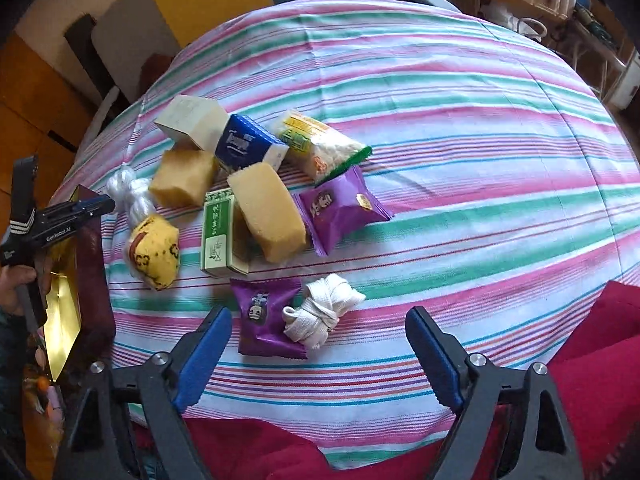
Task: Organize objects
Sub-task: 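Grasp the white plastic-wrapped ball with the left gripper while the right gripper grasps the purple snack packet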
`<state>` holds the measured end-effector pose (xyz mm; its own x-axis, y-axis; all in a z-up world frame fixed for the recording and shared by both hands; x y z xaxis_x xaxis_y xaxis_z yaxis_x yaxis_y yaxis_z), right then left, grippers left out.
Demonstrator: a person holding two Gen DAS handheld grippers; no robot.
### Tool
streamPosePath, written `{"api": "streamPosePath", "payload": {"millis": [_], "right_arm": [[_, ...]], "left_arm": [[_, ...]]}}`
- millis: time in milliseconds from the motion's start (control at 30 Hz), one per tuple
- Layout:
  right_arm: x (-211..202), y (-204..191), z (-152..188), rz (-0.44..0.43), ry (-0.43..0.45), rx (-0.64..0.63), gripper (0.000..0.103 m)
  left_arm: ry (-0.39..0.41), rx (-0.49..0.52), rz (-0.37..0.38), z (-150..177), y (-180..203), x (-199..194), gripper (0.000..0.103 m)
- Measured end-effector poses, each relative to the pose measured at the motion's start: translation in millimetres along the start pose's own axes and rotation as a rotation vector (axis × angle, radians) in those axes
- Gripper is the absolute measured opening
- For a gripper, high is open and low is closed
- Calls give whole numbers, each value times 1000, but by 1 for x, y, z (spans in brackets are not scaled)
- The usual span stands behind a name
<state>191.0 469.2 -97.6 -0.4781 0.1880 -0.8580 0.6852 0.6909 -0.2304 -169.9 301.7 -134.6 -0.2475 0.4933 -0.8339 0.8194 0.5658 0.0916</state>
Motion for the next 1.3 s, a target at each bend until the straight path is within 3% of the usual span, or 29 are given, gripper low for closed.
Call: {"api": "streamPosePath", "payload": {"millis": [200,367,433,500,567,633,700,733,800,867,933,1000,1200,1300], "right_arm": [[-2,2,-1,-17,3,9,89],[-2,2,-4,-57,21,41,89],[-1,1,-5,-73,23,52,89],[-1,0,-6,-90,24,61,89],[-1,0,-6,-106,26,70,89],[0,-1,-6,-116,27,77,89],[0,-2,-7,-130,30,80,89],[0,-2,-7,-132,31,81,89],[-1,-3,-7,-130,35,79,89],[-2,-4,-8,-125,43,63,83],[-1,-6,-6,-119,41,43,64],[-1,-8,-6,-96,40,9,56],[4,-42,4,-70,-12,-164,55],[17,-52,16,3,-73,-249,55]], "left_arm": [[-26,11,-79,-7,-12,19,39],[-5,80,-110,-24,-20,8,45],[-25,108,-109,-27,-26,8,62],[-63,157,-94,-25,-23,13,69],[-105,196,-85,-21,-18,25,69],[-145,223,-127,-17,-21,41,68],[-177,211,-136,-12,-24,55,40],[-176,197,-131,-12,-23,58,37],[-144,187,-134,-17,-19,54,34],[-90,199,-124,-22,-10,42,34],[-21,172,-102,-27,-1,22,34],[50,129,-62,-28,8,-4,34],[175,53,9,-17,35,-65,34],[223,14,25,-5,40,-94,34]]}}
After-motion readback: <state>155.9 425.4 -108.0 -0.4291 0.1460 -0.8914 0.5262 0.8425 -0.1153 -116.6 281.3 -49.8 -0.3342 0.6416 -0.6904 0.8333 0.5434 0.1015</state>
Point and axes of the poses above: each gripper's, at about its wrist camera, not at the fingertips, and x roughly the way its jaws point, y to its right, z to its underside, the point moved 9 cm from there along x, roughly the way its jaws point, and after that the axes turned 10 degrees about y, right-handed, at the moved point
